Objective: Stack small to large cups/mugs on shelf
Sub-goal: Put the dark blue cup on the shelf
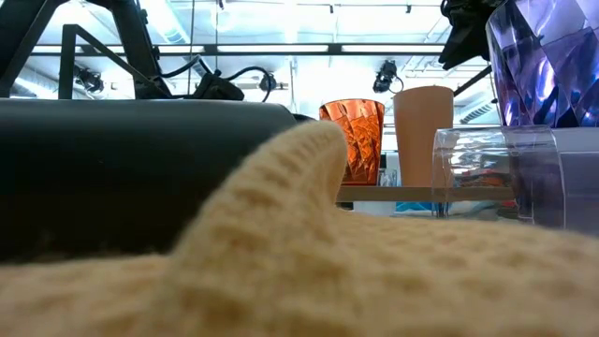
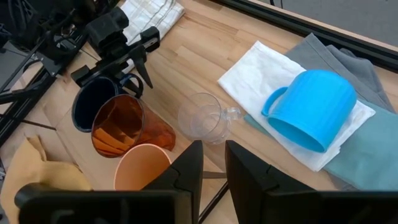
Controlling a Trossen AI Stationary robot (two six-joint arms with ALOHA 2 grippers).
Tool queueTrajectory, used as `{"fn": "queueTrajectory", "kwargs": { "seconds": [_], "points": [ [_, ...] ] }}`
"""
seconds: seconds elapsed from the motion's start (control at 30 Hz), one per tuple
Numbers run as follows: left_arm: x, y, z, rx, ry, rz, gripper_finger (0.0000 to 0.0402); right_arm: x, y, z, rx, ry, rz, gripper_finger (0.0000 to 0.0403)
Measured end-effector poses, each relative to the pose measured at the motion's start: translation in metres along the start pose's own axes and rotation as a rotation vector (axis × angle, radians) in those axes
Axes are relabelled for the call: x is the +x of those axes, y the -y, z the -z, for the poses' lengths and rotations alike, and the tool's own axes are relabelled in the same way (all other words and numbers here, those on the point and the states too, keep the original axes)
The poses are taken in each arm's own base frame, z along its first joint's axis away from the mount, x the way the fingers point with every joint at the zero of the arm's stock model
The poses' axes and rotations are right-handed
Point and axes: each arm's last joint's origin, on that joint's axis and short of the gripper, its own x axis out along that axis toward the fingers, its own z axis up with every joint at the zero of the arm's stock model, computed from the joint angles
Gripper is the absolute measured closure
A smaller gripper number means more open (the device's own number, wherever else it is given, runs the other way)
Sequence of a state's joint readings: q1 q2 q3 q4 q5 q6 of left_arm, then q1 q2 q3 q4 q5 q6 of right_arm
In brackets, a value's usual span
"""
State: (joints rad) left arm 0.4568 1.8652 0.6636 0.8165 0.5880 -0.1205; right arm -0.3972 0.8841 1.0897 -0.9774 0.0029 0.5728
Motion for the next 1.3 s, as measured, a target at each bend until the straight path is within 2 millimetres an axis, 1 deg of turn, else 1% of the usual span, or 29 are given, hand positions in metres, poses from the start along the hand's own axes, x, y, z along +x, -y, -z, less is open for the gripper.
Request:
{"fn": "queueTrajectory", "kwargs": {
  "seconds": [0.2,0.33,0.47,0.8,0.9,1.0,1.17,1.3],
  "points": [
    [0.000,0.000,0.000,-0.026,-0.001,0.000,0.0249,0.000,0.000,0.000,-0.005,0.000,0.000,0.0328],
    [-0.002,-0.003,0.002,-0.046,-0.022,0.001,0.0238,0.000,0.000,0.000,-0.007,0.000,0.000,0.0328],
    [-0.007,-0.009,0.004,-0.073,-0.042,0.011,0.0238,0.000,0.000,0.000,-0.008,0.000,0.000,0.0328],
    [-0.019,-0.023,0.001,-0.100,-0.026,0.052,0.0259,0.000,0.000,0.000,-0.011,0.000,0.000,0.0328],
    [-0.019,-0.022,0.002,-0.113,-0.035,0.081,0.0263,0.000,0.000,0.000,-0.012,0.000,0.000,0.0328],
    [-0.015,-0.016,0.003,-0.121,-0.050,0.122,0.0264,0.000,0.000,0.000,-0.019,0.000,0.000,0.0328],
    [-0.009,-0.007,0.004,-0.115,-0.065,0.154,0.0255,0.000,0.000,0.000,-0.019,0.000,0.000,0.0328],
    [-0.009,-0.007,0.004,-0.115,-0.066,0.154,0.0248,0.000,0.000,0.000,-0.019,0.000,0.000,0.0328]
  ]
}}
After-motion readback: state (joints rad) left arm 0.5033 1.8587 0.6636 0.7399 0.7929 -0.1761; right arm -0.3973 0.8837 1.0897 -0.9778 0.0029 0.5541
